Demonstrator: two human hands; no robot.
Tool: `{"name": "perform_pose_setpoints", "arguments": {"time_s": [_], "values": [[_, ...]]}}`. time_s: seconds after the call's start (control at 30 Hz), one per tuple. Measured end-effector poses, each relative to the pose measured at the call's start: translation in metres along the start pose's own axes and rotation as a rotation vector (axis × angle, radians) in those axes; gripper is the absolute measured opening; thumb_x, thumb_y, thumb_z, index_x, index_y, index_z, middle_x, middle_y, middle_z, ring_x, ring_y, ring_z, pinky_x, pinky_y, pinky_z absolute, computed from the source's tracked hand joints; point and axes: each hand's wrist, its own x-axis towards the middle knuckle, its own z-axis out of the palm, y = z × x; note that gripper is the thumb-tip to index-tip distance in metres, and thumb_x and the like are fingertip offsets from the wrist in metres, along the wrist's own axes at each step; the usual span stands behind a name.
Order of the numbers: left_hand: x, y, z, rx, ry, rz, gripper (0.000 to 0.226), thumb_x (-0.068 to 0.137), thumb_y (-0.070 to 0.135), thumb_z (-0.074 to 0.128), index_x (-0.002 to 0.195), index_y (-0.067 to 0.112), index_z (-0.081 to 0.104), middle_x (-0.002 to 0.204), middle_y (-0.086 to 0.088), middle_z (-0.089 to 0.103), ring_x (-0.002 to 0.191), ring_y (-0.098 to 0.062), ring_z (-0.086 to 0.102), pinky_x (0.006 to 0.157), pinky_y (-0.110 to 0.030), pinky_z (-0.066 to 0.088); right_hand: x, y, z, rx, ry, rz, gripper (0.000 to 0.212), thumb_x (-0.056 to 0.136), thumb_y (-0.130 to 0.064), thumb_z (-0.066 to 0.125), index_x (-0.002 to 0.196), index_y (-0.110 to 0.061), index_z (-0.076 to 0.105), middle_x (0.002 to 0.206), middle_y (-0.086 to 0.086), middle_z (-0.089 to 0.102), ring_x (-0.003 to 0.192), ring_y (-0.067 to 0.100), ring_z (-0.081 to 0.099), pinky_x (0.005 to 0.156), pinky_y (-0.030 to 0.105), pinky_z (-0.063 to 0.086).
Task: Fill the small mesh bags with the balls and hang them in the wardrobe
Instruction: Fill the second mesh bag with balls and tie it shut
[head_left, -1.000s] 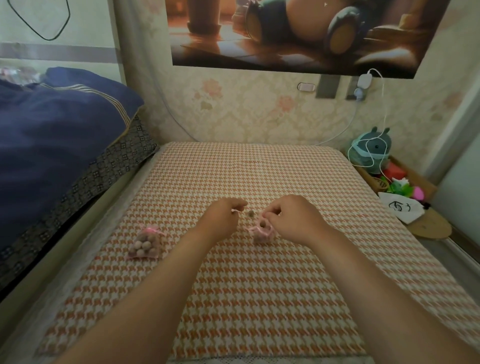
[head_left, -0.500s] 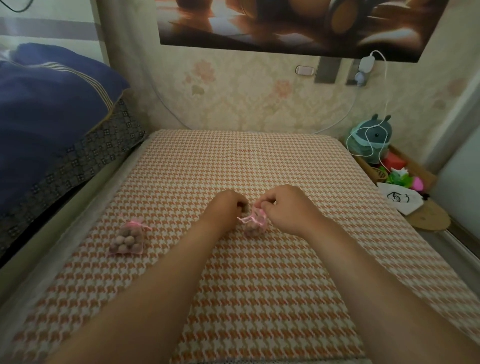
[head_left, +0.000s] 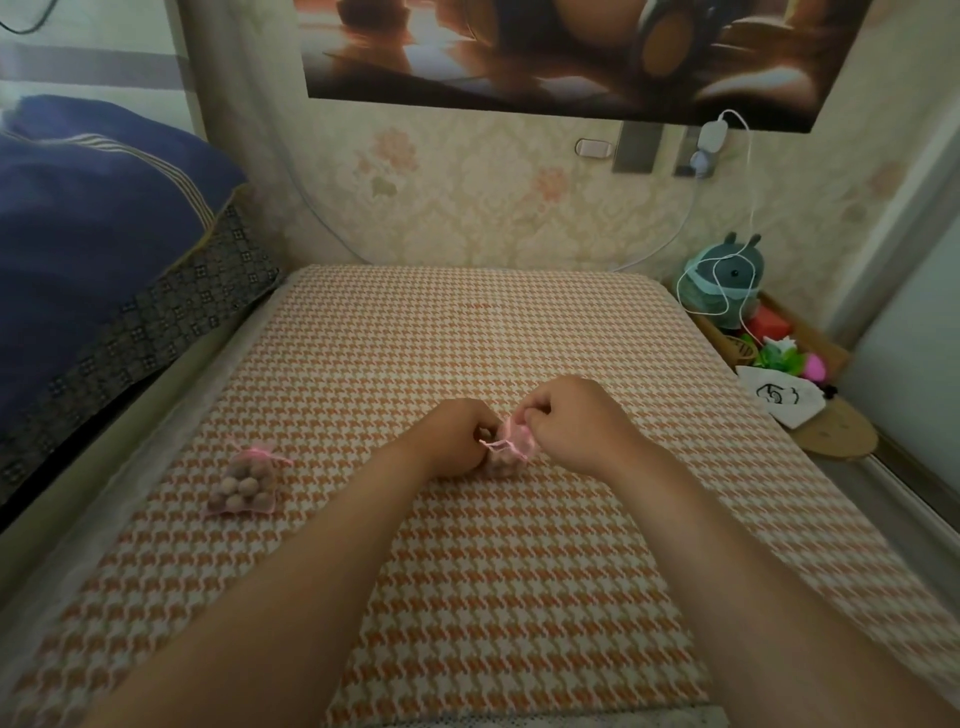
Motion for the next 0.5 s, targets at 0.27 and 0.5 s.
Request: {"name": "perform_pose_setpoints", "arguments": {"time_s": [0.27,0.5], "values": [[-0.01,0.005,-0.016,-0.26,0.169,-0.084,0.02,0.086,0.017,0.073,0.105,0.022,0.07,0.091,0.012,0.068,0.074,-0.001,0.06,0.068,-0.013,0.047,-0.003,0.009,-0.005,0.043,0.007,0.01,0.027,0.097,-0.021,0.056,0.091,-0.031,0.08,0.074,-0.005,0.076,0.05,0.022,0.059,0.058,0.04,0.057],[-0.045,0.04,-0.039,-0.46,0.251,-0.039,0.004,0.086,0.021,0.074,0.089,0.024,0.073,0.083,0.014,0.07,0.071,0.005,0.062,0.065,-0.013,0.049,-0.012,-0.006,-0.004,0.127,-0.028,0.008,0.025,0.094,-0.022,0.058,0.085,-0.023,0.081,0.071,-0.006,0.073,0.066,0.018,0.068,0.069,0.039,0.057]]}}
